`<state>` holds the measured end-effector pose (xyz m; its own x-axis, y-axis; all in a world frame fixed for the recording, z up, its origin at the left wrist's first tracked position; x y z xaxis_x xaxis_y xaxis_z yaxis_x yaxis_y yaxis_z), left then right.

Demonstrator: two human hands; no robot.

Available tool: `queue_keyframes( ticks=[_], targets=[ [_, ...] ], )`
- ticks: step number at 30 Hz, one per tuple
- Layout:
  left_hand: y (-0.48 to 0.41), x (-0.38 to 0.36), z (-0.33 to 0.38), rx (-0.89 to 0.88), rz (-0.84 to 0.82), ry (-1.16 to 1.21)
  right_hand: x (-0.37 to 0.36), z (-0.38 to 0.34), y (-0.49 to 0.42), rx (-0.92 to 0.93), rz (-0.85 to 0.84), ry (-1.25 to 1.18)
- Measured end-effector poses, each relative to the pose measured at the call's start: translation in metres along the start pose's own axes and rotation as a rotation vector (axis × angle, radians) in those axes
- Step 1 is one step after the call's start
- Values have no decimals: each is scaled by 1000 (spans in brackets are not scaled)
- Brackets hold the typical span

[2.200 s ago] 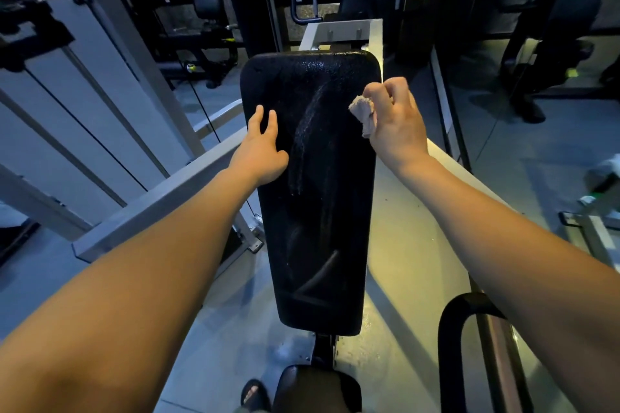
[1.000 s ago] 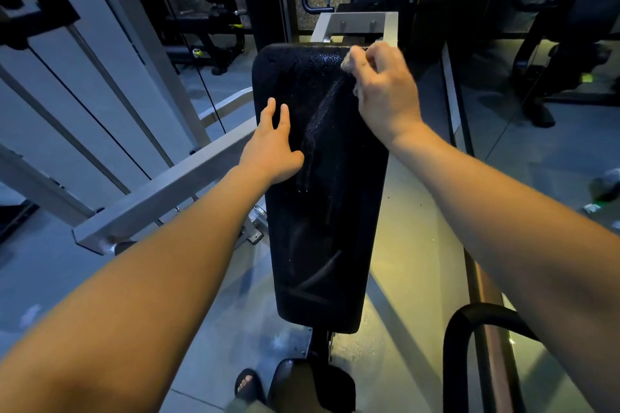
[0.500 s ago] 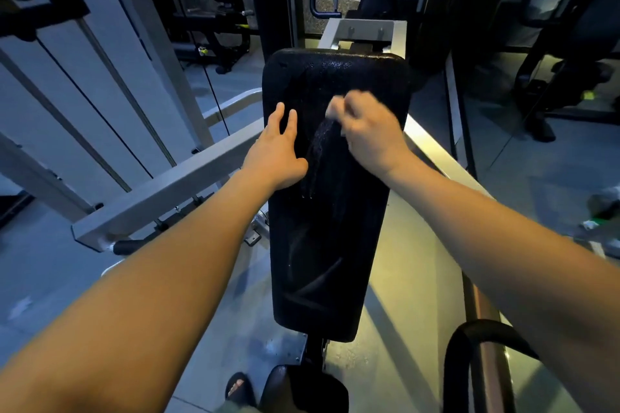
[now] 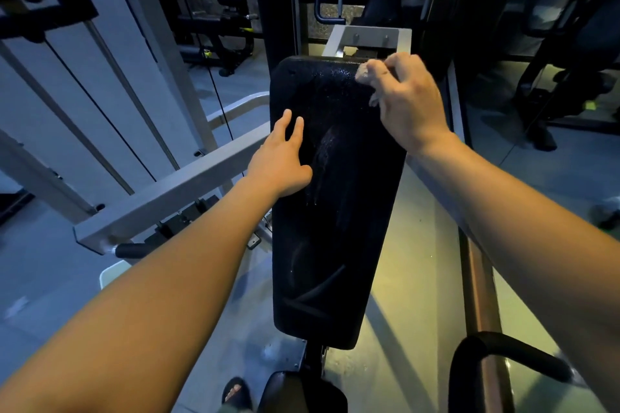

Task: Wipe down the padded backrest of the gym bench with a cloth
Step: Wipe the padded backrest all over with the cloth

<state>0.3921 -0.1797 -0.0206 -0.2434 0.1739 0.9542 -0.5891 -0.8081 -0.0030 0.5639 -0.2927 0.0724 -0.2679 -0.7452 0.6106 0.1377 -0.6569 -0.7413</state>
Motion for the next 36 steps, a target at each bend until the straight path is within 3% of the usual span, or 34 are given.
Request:
queue_keyframes(
  ticks=[8, 13, 16, 19, 23, 30, 36],
  targets=[
    [-5, 5, -6, -32, -27, -31, -29, -50, -53, 38, 43, -114],
    [-7, 6, -9, -37, -23, -9, -36, -68, -82, 178, -83, -66],
    [-9, 16, -8, -93, 17, -4, -17, -31, -63, 148, -158, 7],
    [-17, 39, -9, -92, 111, 170, 3, -6, -41, 139, -240, 71],
    [-31, 65, -15, -18, 234, 339, 10, 3, -34, 102, -323, -65],
    [-61, 52, -27, 42, 81, 334, -18, -9, -56, 26, -213, -196],
    [-72, 47, -35, 68, 128, 394, -49, -23, -102, -23, -247, -279]
  ],
)
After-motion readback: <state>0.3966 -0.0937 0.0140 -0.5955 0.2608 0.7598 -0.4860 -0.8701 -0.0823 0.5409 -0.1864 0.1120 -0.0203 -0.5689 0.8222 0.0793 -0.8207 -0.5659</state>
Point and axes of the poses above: each hand's wrist, its own y-axis away from the middle knuckle, its own x-axis out of the back of the hand, z = x × y, the point moved 6 cm from there along -y, towards the middle knuckle, and after that the axes turned 12 degrees about x, right-handed, at the moved point
